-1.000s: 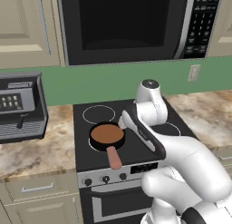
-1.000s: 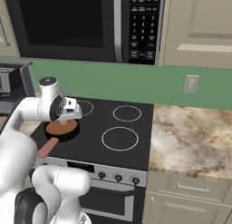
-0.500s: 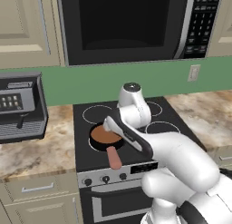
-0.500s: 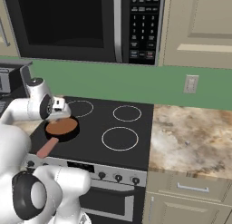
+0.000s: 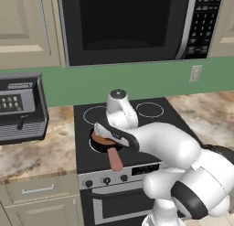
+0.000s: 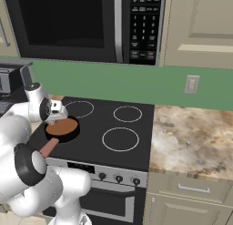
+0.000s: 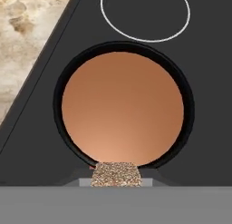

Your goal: Pick up the sugar cube(s) and place them in the saucepan with hot chocolate.

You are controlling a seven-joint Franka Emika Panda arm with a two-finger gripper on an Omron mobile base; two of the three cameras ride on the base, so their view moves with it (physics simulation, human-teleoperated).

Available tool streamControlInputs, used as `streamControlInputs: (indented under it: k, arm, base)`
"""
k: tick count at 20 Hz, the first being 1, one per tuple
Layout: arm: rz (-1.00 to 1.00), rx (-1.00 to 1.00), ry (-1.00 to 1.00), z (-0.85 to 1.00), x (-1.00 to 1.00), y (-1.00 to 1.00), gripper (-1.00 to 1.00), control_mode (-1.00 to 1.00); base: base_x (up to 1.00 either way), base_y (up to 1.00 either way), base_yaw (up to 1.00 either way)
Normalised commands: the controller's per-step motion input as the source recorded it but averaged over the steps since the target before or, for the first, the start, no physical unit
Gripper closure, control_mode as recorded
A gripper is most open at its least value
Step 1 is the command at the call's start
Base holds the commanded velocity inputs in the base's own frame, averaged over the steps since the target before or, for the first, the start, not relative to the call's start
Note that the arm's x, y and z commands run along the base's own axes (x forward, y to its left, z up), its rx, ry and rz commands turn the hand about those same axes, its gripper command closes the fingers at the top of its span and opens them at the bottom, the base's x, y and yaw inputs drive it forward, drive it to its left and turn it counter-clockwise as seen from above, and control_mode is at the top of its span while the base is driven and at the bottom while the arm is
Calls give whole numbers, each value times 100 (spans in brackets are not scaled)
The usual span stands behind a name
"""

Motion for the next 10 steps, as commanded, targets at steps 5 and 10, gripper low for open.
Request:
streamControlInputs:
  k: [5,10]
  arm:
    - [0,-1,0,-30,8,0,100,-100]
    - [-2,-3,0,-33,5,0,100,-100]
  base:
    - [0,0,0]
    - [0,0,0]
